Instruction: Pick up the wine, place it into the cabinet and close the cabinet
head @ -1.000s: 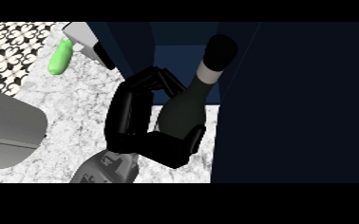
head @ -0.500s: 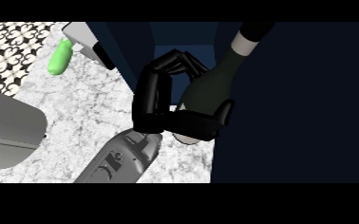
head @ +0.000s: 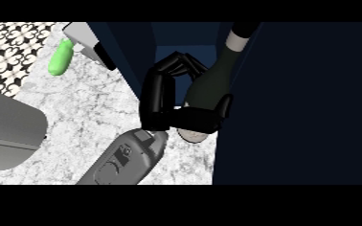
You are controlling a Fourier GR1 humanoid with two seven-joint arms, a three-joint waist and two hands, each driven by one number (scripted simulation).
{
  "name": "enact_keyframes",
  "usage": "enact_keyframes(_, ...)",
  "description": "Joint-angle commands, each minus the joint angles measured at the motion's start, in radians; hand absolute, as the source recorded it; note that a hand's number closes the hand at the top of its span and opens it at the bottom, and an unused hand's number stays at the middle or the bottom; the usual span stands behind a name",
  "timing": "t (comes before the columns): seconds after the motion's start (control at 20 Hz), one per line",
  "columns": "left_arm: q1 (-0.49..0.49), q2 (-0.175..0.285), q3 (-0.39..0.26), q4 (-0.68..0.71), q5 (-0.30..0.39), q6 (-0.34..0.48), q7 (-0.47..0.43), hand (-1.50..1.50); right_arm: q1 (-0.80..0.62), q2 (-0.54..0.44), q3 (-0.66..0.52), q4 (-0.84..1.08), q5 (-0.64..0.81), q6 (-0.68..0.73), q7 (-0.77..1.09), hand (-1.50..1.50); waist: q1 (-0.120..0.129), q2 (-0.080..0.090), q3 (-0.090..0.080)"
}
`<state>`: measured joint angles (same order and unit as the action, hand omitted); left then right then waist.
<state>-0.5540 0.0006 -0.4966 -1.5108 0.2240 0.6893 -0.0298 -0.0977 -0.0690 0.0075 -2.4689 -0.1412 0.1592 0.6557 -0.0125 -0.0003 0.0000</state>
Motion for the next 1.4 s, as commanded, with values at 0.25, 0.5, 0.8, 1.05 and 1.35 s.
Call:
enact_keyframes(0.25,-0.042,-0.001,-0.022,0.168,0.145,0.025,-0.172,1.50,0.019,0.001,-0.040,-0.061,-0.102,-0.001,0.008,-1.50,0.001,0.001,0.000)
enact_keyframes(0.5,-0.065,0.000,-0.017,0.252,0.055,0.050,-0.166,1.50,0.046,0.005,0.004,-0.120,-0.060,-0.006,0.031,-1.50,-0.001,-0.001,0.000)
enact_keyframes(0.8,0.006,0.000,0.023,0.322,0.056,-0.018,-0.308,1.50,0.011,0.019,0.046,-0.128,-0.034,-0.042,0.070,-1.50,0.003,0.000,0.000)
enact_keyframes(1.05,-0.026,0.010,0.115,0.381,0.087,-0.080,-0.350,1.50,0.047,0.007,0.015,-0.138,-0.069,-0.015,0.054,-1.50,0.001,0.000,0.000)
enact_keyframes(1.35,-0.063,-0.001,0.127,0.480,0.164,-0.077,-0.432,1.50,0.042,-0.001,-0.060,-0.033,-0.131,0.026,-0.042,-1.50,-0.003,0.002,0.000)
